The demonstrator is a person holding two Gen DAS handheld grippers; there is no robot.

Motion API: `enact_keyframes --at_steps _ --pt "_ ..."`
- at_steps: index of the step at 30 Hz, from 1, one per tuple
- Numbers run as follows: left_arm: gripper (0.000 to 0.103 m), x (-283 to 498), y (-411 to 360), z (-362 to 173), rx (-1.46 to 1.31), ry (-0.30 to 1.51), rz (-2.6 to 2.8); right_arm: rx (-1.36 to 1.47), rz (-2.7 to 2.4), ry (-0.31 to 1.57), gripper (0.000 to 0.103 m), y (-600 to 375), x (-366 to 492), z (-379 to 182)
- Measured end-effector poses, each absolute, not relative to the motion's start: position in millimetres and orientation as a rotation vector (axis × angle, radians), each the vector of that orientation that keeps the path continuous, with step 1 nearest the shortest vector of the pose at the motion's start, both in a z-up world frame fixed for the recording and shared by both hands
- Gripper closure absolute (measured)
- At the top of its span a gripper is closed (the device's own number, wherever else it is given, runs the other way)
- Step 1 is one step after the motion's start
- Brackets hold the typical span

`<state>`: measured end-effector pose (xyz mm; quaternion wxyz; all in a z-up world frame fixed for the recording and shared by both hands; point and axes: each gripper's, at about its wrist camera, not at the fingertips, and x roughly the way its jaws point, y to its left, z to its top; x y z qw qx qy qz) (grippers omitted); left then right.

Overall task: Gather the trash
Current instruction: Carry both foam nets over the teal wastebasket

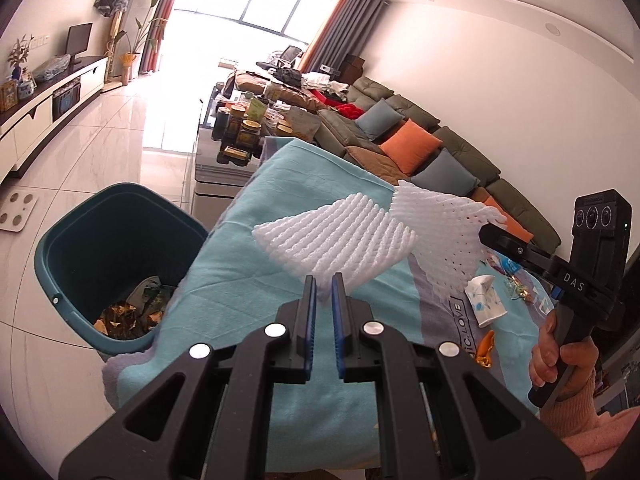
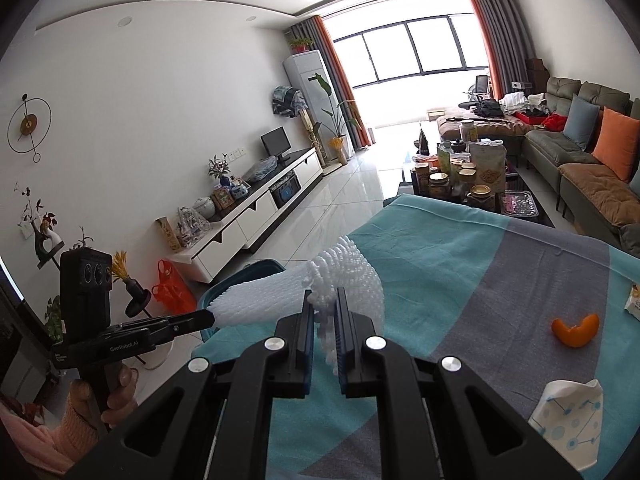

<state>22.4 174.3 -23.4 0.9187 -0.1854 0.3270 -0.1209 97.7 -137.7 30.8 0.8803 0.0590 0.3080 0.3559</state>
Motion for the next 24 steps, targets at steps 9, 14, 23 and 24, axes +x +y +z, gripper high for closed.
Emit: enact_keyframes --at_steps 9,14,23,24 --pt "0.095 9 220 -25 -0.427 0.652 -0.136 0.097 0.843 0.670 0.095 -90 107 27" --pt "0.095 3 240 -27 -0.447 0.643 -0.084 0.087 0.890 0.687 0.095 -67 113 24" --pt "0.095 -2 275 -40 -0.497 0.655 0.005 0.104 0.977 0.724 0.095 -24 126 24" --pt "0.095 -2 279 -42 -0.501 0.658 0.014 0.107 0.983 0.732 0.095 -20 127 22"
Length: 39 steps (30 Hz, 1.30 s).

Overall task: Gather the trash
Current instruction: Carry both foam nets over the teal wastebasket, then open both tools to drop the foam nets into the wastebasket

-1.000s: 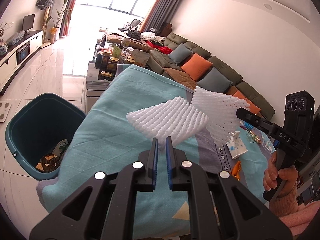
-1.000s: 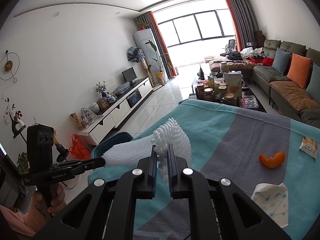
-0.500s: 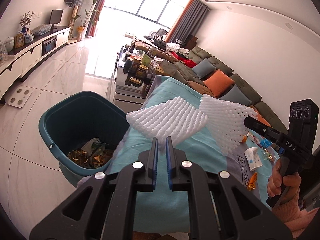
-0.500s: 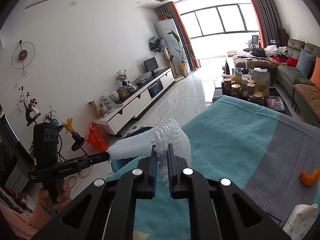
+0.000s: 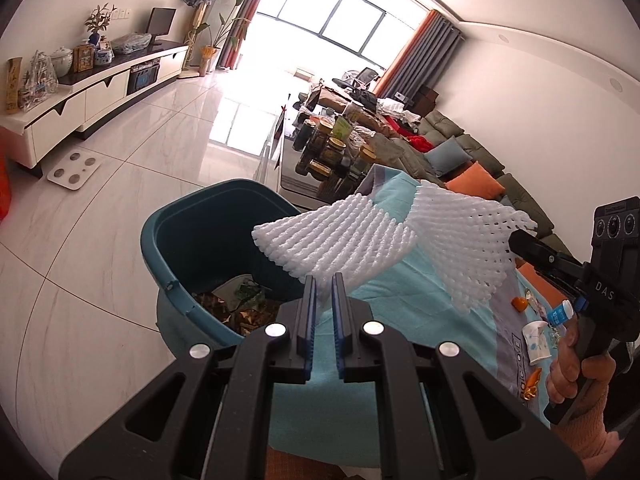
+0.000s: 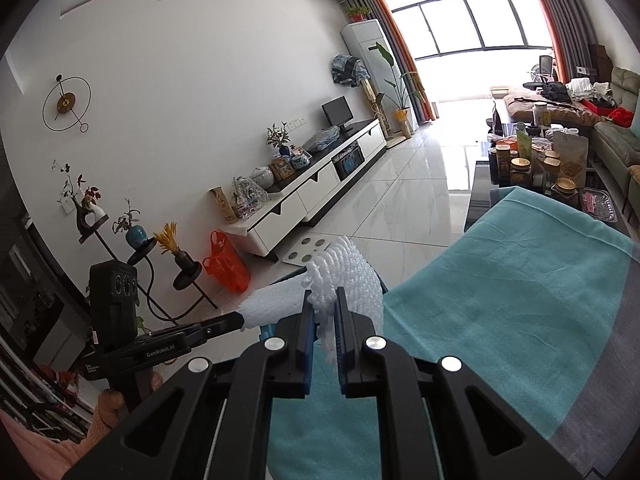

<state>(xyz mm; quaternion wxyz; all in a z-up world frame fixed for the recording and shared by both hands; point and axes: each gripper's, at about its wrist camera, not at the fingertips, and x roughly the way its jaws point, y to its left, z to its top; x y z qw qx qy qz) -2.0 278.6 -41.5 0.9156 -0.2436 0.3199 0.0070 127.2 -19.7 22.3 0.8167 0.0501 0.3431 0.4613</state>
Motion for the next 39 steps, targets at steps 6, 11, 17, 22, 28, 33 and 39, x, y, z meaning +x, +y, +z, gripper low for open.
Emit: enact_keyframes --at_steps 6,11,17,22,28,33,39 --pt "0.095 1 294 -50 -0.516 0.679 0.064 0.126 1.022 0.779 0.095 11 138 15" --pt "0.095 5 302 -55 -0.518 0.690 0.105 0.148 1.037 0.814 0.095 33 146 8" --pt "0.095 10 310 -59 -0.521 0.696 0.143 0.179 1.040 0.862 0.095 58 158 -6" --pt "0.095 14 316 -63 -0.515 0.704 0.176 0.208 1.040 0.891 0.095 73 165 -14" --pt "0.095 21 317 -66 -0.511 0.718 0.202 0.210 1.021 0.923 0.095 89 171 -27" --pt "0.095 25 318 -70 -0.512 0.731 0.207 0.204 1.007 0.953 0.095 100 177 -37" --pt "0.095 35 316 -72 -0.503 0.749 0.204 0.188 0.995 0.989 0.093 113 182 -46"
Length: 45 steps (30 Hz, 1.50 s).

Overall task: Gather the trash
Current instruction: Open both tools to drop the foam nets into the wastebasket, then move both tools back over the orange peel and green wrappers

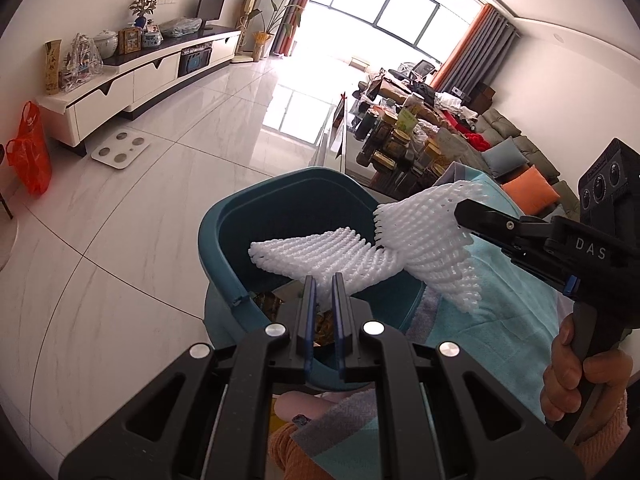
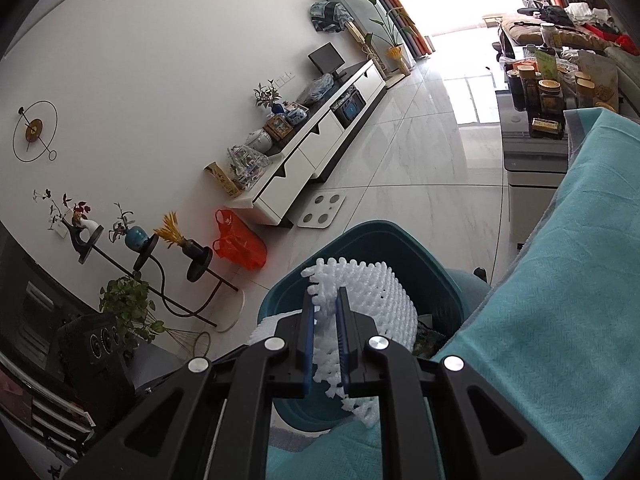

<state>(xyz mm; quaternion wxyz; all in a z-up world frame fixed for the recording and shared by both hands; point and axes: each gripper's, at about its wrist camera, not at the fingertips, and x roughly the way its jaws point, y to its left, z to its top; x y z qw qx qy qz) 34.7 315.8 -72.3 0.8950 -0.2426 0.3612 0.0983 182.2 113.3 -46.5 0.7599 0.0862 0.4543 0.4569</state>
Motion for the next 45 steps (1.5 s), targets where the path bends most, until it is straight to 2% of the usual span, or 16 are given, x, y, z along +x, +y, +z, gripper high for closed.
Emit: enact_keyframes --at_steps 8,13,21,27,31,35,45 --pt "0.092 50 318 -87 -0.512 0.772 0.169 0.148 0.961 1.001 0.083 123 182 -52" --pt "0.084 55 319 -98 -0.536 0.783 0.167 0.140 0.965 1.012 0.078 121 183 -54" --pt "0.080 52 318 -95 -0.527 0.759 0.175 0.161 0.955 1.023 0.078 112 185 -54" --pt "0.063 39 302 -69 -0.473 0.679 0.130 0.169 0.966 0.963 0.077 96 174 -34" --pt "0.049 27 274 -41 -0.410 0.598 0.055 0.159 0.977 0.895 0.068 74 159 -13" --pt "0.041 20 232 -18 -0.324 0.541 -0.058 0.130 0.975 0.819 0.060 41 140 6" --pt "0.039 25 111 -20 -0.230 0.585 -0.414 0.093 0.791 0.686 0.056 -84 105 28"
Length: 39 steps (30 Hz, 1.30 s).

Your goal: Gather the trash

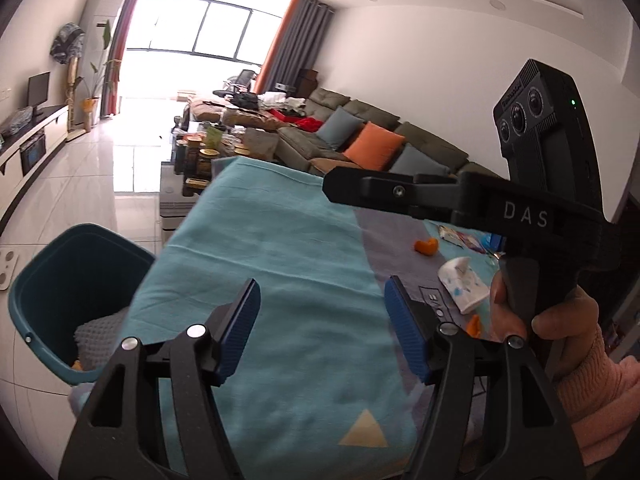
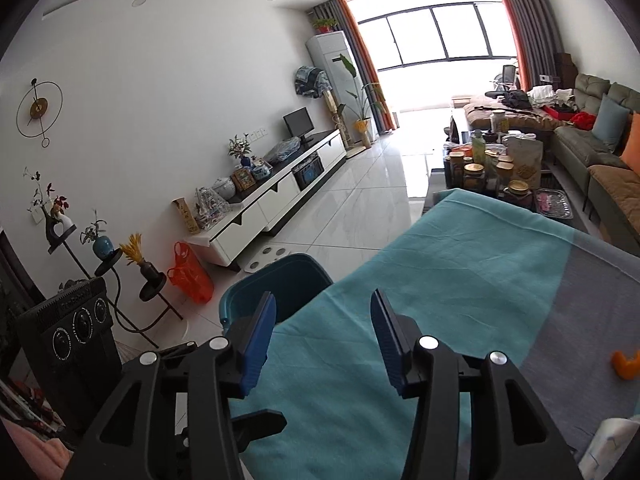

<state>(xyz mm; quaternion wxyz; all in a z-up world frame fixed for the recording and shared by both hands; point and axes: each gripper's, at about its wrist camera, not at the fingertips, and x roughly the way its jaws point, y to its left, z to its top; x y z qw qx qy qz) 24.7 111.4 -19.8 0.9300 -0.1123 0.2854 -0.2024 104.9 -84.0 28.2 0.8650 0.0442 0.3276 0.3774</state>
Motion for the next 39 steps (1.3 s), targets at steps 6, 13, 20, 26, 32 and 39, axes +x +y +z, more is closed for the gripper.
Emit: enact_keyframes --at_steps 6,13,20,26,32,39 --pt "0.039 27 38 -39 -0.146 0.670 -0.597 0.125 0.544 0.678 0.055 -186 92 17" --pt "0.039 28 -22 -57 -0.084 0.736 -0.758 0.188 0.219 0.686 0.054 -303 79 -4" --pt "0.042 28 -55 -76 -0.025 0.805 -0.787 0.300 -0.039 0.658 0.050 -406 67 -22" --pt "0.051 23 -55 -85 -0.024 0.836 -0.791 0.433 -0.120 0.669 0.048 -459 69 -41" --pt "0.069 23 -48 -85 -0.037 0.849 -0.770 0.536 -0.103 0.708 0.046 -478 87 -61" --pt "0.082 24 -43 -84 -0.050 0.859 -0.761 0.627 -0.036 0.728 0.057 -478 98 -76"
